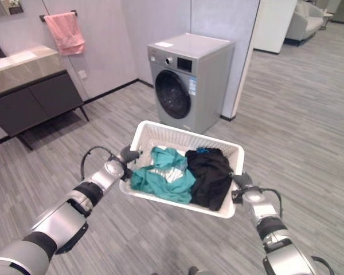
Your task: Grab the laundry basket,head to the washer,open it,put in the laundry and shut it.
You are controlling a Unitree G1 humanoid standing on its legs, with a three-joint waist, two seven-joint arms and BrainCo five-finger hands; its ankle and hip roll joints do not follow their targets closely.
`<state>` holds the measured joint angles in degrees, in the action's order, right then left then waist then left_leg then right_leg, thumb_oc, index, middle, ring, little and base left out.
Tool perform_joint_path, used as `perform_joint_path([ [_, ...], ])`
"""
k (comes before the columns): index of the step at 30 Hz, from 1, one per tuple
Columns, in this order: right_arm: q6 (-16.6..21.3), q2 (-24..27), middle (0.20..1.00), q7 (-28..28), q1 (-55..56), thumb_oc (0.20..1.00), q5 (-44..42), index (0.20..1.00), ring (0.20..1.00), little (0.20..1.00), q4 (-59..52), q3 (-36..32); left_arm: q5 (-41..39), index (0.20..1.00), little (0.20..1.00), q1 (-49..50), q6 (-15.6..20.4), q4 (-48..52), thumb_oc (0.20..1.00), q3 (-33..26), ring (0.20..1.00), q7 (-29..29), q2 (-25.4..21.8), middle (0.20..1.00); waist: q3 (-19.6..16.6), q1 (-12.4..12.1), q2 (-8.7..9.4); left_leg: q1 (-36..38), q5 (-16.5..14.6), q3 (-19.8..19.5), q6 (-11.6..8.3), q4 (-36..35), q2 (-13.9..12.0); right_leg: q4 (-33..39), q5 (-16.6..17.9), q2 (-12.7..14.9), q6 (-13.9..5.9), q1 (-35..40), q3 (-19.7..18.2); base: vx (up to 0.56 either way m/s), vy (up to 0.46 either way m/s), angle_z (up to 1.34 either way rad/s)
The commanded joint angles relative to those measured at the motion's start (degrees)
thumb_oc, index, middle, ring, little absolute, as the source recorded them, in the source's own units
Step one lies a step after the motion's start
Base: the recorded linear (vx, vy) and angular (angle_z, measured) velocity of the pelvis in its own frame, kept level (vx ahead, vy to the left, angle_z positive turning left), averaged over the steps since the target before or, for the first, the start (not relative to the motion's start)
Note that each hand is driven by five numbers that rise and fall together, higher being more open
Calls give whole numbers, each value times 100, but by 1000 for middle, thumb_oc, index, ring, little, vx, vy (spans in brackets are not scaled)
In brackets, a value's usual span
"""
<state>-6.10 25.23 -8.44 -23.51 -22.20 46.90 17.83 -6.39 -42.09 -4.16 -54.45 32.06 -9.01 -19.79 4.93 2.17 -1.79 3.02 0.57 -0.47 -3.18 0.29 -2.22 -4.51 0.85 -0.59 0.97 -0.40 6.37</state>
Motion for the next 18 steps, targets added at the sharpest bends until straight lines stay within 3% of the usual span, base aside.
perform_joint_path([
  [1,393,-632,200,200,1468,200,699,200,200,200,37,-381,726,200,200,2408,426,2102,200,-1127,200,-468,-7,200,-102,-310,64,-326,-4,225,15,-427,1,890,-222,812,-787,560,70,45,-1,1],
  [7,391,-645,200,237,1436,200,741,200,200,200,-183,-298,662,200,200,2516,440,2162,200,-1204,200,-428,1,200,-126,-303,75,-238,-6,248,26,-485,5,924,-219,799,-787,609,50,29,0,8],
  [18,540,-164,200,414,1302,200,853,200,200,200,-1964,-323,769,200,200,2557,433,2269,200,-1470,200,-452,-240,200,-39,-315,143,-325,-2,266,47,-512,-8,944,-184,797,-828,491,25,4,4,1],
])
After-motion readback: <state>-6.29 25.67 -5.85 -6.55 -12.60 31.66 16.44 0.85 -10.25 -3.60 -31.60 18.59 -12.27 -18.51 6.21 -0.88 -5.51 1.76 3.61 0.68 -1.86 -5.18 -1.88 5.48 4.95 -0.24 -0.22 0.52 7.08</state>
